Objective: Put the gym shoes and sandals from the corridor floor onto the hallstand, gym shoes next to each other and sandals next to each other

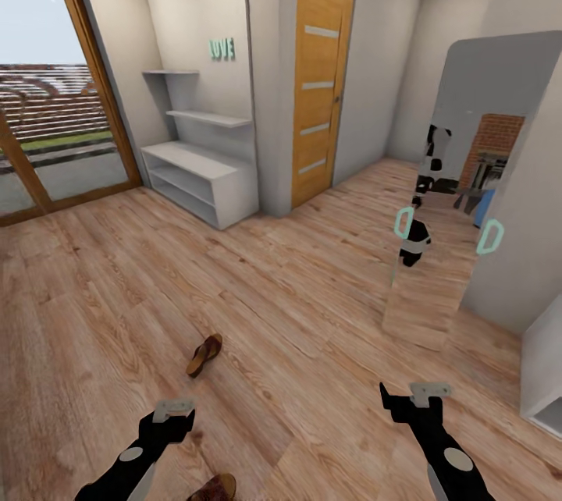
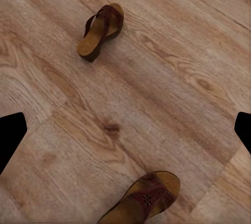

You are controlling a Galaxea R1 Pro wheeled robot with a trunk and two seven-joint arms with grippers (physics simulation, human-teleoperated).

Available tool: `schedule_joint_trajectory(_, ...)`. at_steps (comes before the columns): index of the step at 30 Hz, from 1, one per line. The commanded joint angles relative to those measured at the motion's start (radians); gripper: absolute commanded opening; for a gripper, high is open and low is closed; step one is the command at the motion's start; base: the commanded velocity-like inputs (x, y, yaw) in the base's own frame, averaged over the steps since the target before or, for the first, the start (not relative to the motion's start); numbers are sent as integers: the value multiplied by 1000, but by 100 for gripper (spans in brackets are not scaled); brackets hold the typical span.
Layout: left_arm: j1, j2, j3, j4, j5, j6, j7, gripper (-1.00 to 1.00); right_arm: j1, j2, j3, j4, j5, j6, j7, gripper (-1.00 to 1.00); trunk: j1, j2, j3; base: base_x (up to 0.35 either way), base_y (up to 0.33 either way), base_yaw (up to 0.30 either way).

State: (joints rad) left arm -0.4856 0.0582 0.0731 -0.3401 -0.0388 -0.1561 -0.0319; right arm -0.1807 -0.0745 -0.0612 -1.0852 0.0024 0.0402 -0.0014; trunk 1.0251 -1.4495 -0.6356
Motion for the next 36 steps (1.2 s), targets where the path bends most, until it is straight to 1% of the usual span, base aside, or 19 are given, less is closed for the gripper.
schedule_joint_trajectory(1, -1, -1, 7, 1, -4, -3, -3, 100, 0, 0, 0, -1, 0, 4, 0, 100, 0, 0, -2, 0, 0, 168)
schedule_joint_trajectory(10, -2, -3, 7, 1, -3, -3, -3, 100, 0, 1, 0, -1, 1, 4, 0, 100, 0, 0, -13, 2, 6, 168)
schedule_joint_trajectory(18, -2, -5, 7, 2, -3, -3, -3, 100, 0, 1, 0, -1, 1, 4, 0, 100, 0, 0, -23, 49, 99, 168)
schedule_joint_trajectory(30, -2, -6, 7, 2, -4, -3, -3, 100, 0, 1, 0, -1, 1, 3, -1, 100, 0, 0, -37, 14, 16, 163)
schedule_joint_trajectory(36, -2, -6, 8, 3, -4, -3, -3, 100, 0, 1, 1, -2, 2, 3, -1, 100, 0, 0, -39, 175, 1, 47)
